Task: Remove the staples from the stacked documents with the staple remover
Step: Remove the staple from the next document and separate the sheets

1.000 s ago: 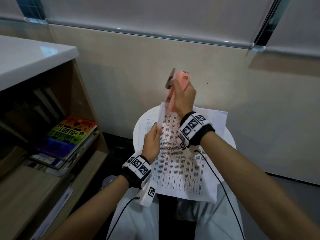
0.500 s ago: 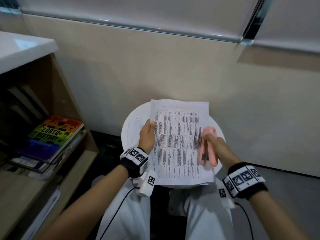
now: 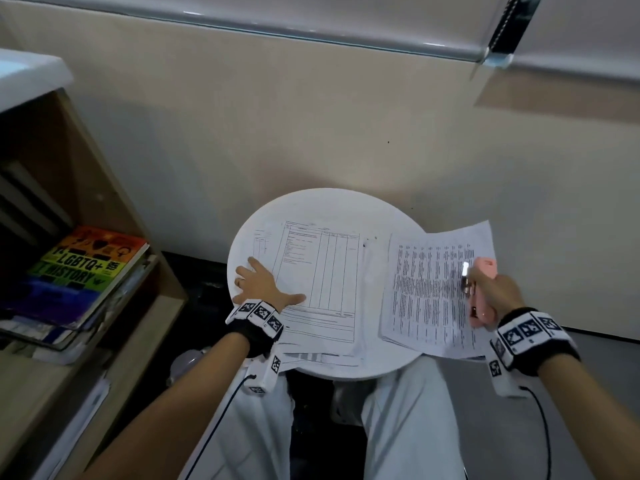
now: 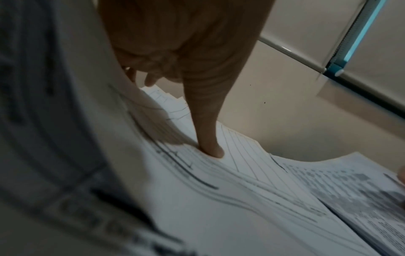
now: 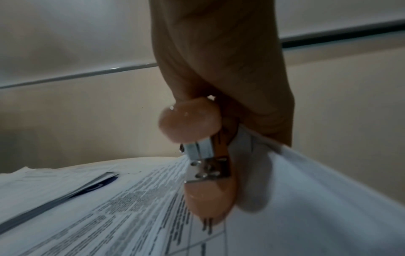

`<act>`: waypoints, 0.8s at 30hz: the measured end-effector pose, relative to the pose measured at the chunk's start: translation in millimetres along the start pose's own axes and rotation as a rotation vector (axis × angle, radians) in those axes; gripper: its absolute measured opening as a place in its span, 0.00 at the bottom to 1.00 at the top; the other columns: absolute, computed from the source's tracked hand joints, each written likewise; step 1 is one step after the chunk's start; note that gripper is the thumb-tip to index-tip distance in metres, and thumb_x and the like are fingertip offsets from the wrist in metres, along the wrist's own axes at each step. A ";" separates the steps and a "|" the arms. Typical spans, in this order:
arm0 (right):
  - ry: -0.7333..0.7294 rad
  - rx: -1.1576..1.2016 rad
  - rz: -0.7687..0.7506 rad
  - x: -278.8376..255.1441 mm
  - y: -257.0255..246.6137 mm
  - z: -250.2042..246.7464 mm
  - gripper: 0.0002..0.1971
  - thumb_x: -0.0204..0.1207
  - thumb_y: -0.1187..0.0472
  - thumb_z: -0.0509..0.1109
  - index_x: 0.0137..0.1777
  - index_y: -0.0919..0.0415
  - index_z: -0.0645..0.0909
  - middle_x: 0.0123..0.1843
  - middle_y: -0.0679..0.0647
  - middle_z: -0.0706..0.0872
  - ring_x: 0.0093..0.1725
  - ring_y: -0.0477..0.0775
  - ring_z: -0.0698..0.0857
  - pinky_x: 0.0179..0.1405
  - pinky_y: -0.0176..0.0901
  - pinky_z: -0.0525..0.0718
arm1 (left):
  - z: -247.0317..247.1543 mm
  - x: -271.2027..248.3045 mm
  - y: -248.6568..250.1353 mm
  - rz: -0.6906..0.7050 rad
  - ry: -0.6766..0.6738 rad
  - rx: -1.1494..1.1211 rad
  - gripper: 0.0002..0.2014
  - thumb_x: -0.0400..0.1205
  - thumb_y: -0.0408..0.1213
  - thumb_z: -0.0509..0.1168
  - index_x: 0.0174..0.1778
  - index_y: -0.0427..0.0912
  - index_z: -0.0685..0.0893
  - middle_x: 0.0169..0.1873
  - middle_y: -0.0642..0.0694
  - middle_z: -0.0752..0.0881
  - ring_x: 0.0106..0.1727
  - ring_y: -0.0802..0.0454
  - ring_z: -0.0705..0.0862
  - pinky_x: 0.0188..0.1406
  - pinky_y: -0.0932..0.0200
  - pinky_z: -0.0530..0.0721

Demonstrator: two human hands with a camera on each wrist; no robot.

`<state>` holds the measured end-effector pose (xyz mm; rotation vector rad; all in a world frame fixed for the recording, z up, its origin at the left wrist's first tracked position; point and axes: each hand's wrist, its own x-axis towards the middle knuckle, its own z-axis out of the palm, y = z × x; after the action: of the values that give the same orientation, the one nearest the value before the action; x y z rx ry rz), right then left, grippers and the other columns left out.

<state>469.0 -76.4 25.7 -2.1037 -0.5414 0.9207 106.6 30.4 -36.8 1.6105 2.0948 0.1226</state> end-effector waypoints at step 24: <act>-0.152 -0.122 -0.263 -4.6 -4.8 121.9 0.22 0.73 0.50 0.73 0.55 0.68 0.75 0.49 0.63 0.84 0.41 0.60 0.84 0.43 0.52 0.86 | -24.6 12.8 -50.7 0.161 0.193 -0.179 0.14 0.76 0.43 0.71 0.56 0.43 0.85 0.59 0.43 0.77 0.64 0.40 0.72 0.65 0.40 0.63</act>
<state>373.5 -18.3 -23.3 -2.0168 -0.9496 0.9182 48.8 32.6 -37.6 1.7124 2.0229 0.5240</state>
